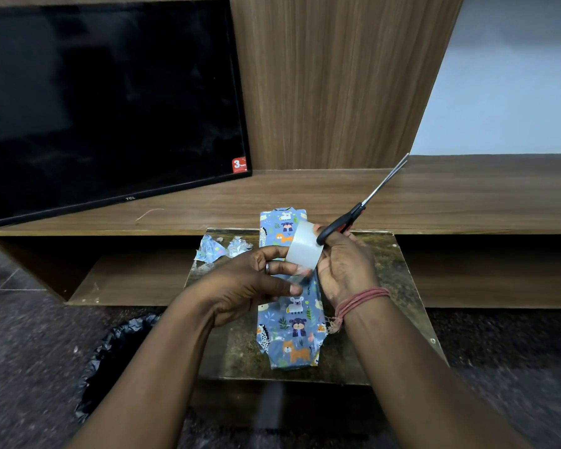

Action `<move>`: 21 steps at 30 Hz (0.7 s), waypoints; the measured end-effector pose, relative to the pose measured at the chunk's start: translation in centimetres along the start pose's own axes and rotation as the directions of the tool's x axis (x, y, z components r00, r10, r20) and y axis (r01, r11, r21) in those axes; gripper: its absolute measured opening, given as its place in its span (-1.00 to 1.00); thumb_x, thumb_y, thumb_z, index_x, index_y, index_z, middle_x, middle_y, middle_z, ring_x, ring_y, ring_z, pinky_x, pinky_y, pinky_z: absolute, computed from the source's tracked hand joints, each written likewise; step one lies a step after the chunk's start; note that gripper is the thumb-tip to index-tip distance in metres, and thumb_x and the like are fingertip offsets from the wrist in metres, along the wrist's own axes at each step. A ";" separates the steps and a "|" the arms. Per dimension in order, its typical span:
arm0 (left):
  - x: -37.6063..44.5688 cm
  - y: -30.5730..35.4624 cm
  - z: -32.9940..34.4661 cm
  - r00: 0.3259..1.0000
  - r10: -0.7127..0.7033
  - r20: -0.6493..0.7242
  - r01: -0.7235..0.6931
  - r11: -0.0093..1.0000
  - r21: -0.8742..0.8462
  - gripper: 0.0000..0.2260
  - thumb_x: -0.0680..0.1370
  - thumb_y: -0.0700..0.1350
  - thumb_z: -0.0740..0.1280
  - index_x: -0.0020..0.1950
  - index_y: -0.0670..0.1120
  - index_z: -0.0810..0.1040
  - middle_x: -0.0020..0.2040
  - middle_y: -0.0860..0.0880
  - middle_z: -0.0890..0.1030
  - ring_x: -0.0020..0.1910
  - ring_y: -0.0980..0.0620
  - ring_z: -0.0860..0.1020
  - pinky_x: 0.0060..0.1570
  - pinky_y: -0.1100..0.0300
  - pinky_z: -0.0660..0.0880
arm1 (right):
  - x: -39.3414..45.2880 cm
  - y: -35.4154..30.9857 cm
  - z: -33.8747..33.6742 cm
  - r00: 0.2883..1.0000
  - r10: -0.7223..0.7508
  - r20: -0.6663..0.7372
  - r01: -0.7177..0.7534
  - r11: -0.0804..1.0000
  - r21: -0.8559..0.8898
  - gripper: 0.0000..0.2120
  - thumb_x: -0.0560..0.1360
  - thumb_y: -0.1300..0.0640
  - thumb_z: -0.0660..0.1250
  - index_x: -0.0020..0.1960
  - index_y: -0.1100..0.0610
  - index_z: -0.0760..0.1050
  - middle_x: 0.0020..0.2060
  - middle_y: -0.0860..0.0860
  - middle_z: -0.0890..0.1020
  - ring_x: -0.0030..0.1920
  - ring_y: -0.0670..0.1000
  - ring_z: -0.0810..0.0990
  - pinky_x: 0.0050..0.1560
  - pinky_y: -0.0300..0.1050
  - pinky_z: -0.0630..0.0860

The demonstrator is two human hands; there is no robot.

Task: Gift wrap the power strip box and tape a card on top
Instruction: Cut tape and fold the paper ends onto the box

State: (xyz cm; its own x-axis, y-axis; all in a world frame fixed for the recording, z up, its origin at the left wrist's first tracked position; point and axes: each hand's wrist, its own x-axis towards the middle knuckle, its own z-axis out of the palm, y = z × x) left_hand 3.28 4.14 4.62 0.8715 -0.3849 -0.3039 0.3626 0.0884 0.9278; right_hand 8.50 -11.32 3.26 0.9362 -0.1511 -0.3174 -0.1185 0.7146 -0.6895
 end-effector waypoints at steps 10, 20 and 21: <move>0.3 -0.5 -1.1 0.999 -0.003 0.033 0.004 1.000 -0.031 -0.32 0.35 -0.38 0.50 0.45 -0.17 0.40 0.32 -0.17 0.62 -0.05 0.04 0.65 -0.27 0.28 0.40 | -0.5 -1.7 -0.1 0.985 0.158 0.069 -0.154 0.986 -0.060 -0.73 0.53 0.41 0.35 0.21 0.45 0.50 0.08 0.28 0.66 -0.06 0.14 0.68 -0.11 -0.05 0.70; 0.2 -0.5 -1.1 0.998 -0.026 0.056 0.025 1.000 0.013 -0.47 0.36 -0.36 0.51 0.32 -0.18 0.53 0.31 -0.14 0.63 0.07 0.02 0.54 -0.41 0.41 0.35 | -0.1 -2.0 -1.1 0.974 0.214 0.077 -0.189 0.951 -0.245 -0.70 0.49 0.30 0.47 0.19 0.35 0.55 -0.10 0.15 0.74 -0.18 0.08 0.74 -0.11 0.01 0.69; 0.3 -0.5 -1.3 0.997 -0.032 0.063 0.032 0.999 0.008 -0.47 0.37 -0.37 0.50 0.33 -0.19 0.53 0.31 -0.14 0.63 0.11 0.00 0.53 -0.38 0.40 0.35 | -0.2 -1.9 -1.2 0.972 0.221 0.076 -0.196 0.948 -0.251 -0.71 0.48 0.29 0.48 0.17 0.33 0.55 -0.13 0.13 0.74 -0.19 0.08 0.74 -0.10 0.02 0.69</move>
State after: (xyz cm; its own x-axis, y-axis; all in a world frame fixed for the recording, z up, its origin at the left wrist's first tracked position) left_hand 3.81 5.20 3.72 0.8369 -0.4447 -0.3192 0.3872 0.0688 0.9194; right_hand 8.18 -13.47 3.91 0.9093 0.0630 -0.4114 -0.3787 0.5355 -0.7549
